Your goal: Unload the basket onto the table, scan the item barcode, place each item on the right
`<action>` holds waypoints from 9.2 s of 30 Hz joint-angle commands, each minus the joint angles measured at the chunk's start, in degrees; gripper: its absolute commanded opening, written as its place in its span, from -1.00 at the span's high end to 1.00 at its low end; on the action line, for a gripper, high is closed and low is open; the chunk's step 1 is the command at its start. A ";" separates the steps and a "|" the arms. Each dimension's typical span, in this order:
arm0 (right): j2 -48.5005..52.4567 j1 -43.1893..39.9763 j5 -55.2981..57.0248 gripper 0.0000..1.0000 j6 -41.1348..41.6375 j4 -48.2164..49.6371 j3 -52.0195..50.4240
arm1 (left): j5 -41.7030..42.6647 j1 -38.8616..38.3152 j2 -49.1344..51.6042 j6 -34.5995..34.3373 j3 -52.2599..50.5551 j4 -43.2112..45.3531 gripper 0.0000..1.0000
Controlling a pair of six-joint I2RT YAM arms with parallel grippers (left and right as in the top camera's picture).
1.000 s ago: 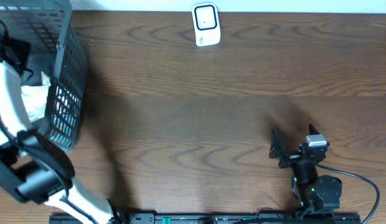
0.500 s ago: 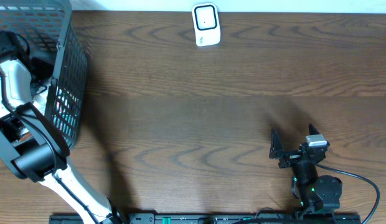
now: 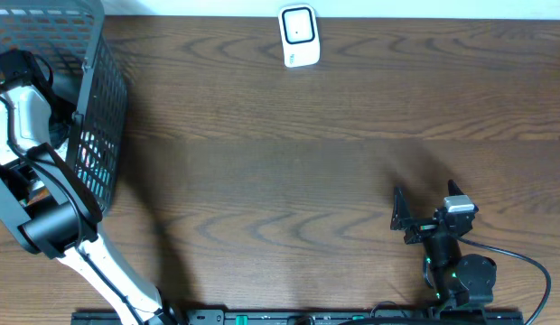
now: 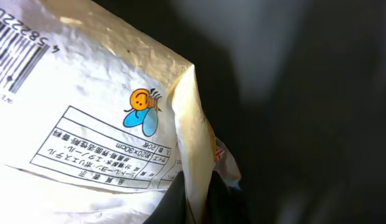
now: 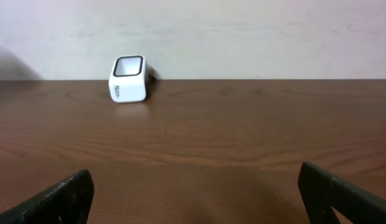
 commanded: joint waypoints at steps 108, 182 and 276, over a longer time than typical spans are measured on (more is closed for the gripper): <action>-0.15 0.50 0.24 -0.98 0.76 -0.26 -0.09 | 50.88 -18.38 -33.59 13.88 -0.87 4.74 -0.35; -0.15 0.50 0.24 -0.99 0.79 -0.24 -0.09 | 29.68 -56.78 -6.03 24.35 -2.12 13.14 0.85; -0.15 0.50 0.24 -0.98 0.76 -0.24 -0.09 | 7.13 -65.92 -0.20 15.41 -10.08 34.86 0.06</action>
